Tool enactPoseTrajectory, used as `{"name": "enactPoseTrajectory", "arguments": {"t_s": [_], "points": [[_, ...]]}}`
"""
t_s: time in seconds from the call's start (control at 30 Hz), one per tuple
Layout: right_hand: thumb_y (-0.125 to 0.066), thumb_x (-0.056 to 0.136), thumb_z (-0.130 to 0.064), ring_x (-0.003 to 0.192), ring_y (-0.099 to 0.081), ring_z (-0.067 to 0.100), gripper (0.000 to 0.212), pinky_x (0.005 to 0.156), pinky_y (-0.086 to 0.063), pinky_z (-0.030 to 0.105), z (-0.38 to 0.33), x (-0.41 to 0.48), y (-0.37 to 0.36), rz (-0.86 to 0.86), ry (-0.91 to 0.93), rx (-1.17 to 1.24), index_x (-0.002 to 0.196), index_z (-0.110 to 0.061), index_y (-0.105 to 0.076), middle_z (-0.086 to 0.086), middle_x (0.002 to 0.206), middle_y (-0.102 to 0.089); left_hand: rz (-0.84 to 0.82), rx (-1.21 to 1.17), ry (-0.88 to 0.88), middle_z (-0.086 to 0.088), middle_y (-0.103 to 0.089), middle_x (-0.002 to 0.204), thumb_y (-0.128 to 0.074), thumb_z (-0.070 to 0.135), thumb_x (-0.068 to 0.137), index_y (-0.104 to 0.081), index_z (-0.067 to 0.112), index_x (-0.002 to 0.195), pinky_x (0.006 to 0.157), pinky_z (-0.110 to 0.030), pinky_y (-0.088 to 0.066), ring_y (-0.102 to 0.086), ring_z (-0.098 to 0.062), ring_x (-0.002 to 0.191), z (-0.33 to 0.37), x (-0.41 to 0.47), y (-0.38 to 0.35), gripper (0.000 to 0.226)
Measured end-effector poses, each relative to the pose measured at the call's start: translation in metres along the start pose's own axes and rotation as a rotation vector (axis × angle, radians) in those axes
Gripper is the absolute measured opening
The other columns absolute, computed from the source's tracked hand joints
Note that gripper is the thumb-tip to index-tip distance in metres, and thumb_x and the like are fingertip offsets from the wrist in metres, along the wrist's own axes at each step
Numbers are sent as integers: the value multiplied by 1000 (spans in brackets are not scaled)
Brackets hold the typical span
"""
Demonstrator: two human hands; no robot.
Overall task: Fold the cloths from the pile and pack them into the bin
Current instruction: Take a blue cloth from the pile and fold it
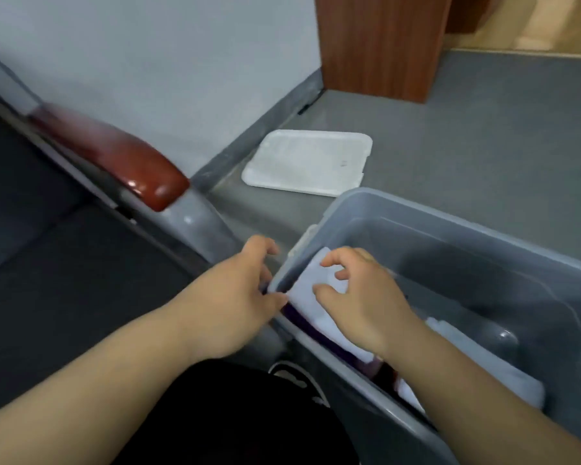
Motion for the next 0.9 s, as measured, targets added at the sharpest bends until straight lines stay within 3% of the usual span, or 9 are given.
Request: {"name": "enactPoseTrajectory", "arguments": {"t_s": [0.07,0.13,0.2,0.5,0.7,0.8,0.9], "points": [[-66,93,-33,109,-55,6,24,92,-40,24,-61,9,-21,-60,128,20,116,-35,-59,-17,125,-52,187,-81,71,18,-59,105,-69,32,92,-41,46,123,71,-18,-48,-63,2,82,-35,-43,43,44],[-64,96,-37,110,-55,5,21,94,-45,28,-124,10,-49,-154,271,-4,116,-38,-58,-19,125,-50,358,-138,156,20,-59,106,-68,31,93,-44,48,122,71,-17,-47,-61,6,90,-74,-91,77,42],[-63,96,-40,106,-55,3,17,86,-46,27,-187,1,-82,-234,409,-44,112,-40,-57,-21,119,-49,480,-182,240,21,-60,106,-68,32,93,-45,50,119,71,-19,-48,-60,6,94,-115,-141,100,40],[-60,98,-39,101,-58,5,14,86,-55,32,-390,-102,-256,-564,840,-196,111,-36,-60,-20,115,-50,848,-314,607,19,-62,106,-70,31,91,-49,49,112,71,-18,-48,-62,3,91,-271,-350,137,35],[-61,97,-35,99,-58,5,9,82,-53,26,-452,-188,-381,-771,960,-237,106,-34,-62,-17,111,-52,974,-354,864,20,-59,110,-70,31,91,-51,45,107,70,-20,-47,-60,7,89,-362,-483,125,29],[-62,95,-34,97,-57,5,11,81,-51,26,-471,-220,-444,-845,980,-263,106,-33,-63,-15,110,-54,905,-351,1047,20,-54,116,-69,37,90,-52,44,116,76,-24,-48,-60,1,92,-411,-538,107,32],[-59,98,-34,103,-57,9,23,85,-48,28,-483,-247,-512,-917,987,-338,120,-31,-63,-13,122,-53,802,-346,1191,12,-51,121,-69,38,89,-51,37,129,90,-29,-46,-56,-8,108,-456,-581,81,45]]}}
Point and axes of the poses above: each hand's wrist, its own x-axis towards the middle knuckle, its own y-axis out of the back of the hand, z = x × y, the point moved 8 cm from there along x, towards the middle knuckle
